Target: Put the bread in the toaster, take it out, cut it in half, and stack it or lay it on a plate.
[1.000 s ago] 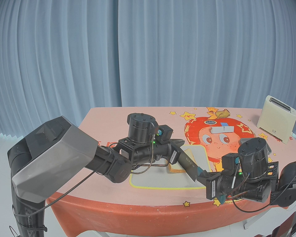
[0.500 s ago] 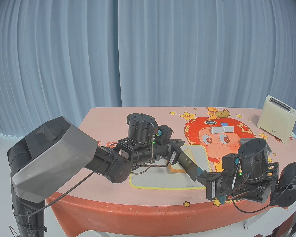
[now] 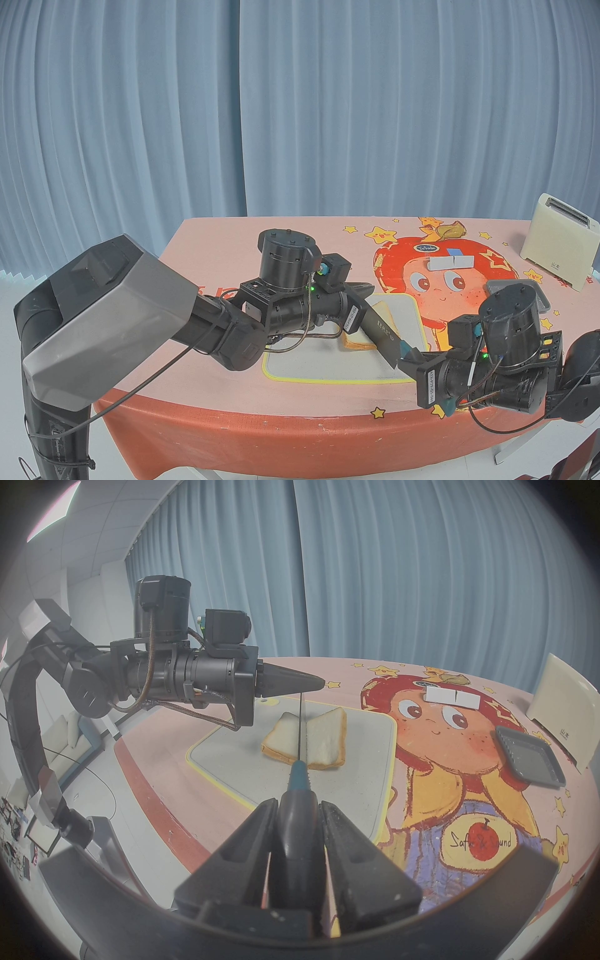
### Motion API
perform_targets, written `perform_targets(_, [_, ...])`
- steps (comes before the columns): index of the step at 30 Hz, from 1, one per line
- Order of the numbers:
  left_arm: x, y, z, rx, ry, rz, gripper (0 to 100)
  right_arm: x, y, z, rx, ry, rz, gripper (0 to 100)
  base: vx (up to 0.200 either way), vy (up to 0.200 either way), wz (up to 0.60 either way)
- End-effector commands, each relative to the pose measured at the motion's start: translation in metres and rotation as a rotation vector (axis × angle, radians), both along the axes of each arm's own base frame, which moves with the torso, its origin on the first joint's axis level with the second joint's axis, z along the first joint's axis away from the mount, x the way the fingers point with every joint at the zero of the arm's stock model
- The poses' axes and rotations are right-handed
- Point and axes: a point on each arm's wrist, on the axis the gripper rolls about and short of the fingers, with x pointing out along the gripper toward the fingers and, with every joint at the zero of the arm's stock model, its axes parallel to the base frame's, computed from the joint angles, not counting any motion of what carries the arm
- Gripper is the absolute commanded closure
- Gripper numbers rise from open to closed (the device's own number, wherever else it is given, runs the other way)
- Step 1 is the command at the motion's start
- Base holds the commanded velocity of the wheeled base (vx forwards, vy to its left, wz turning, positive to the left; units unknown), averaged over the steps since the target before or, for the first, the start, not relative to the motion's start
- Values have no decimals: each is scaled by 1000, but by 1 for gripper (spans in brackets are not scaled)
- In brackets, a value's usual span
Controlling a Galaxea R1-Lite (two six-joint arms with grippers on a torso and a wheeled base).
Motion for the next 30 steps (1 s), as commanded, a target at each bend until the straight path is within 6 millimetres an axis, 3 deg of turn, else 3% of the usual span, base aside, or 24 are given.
perform_targets(1, [1,1,-5,7,7,3,100,1,1,2,10,-7,0,100,0,0,0])
perform_targets(10, [1,1,-8,13,12,3,100,1,0,0,1,0,-4,100,0,0,0])
perform_targets(19, [-1,-1,3,-3,-6,-2,100,0,0,-3,-14,15,-1,100,0,0,0])
perform_targets(30, [0,0,-8,11,13,0,100,2,1,5,26,-27,-3,100,0,0,0])
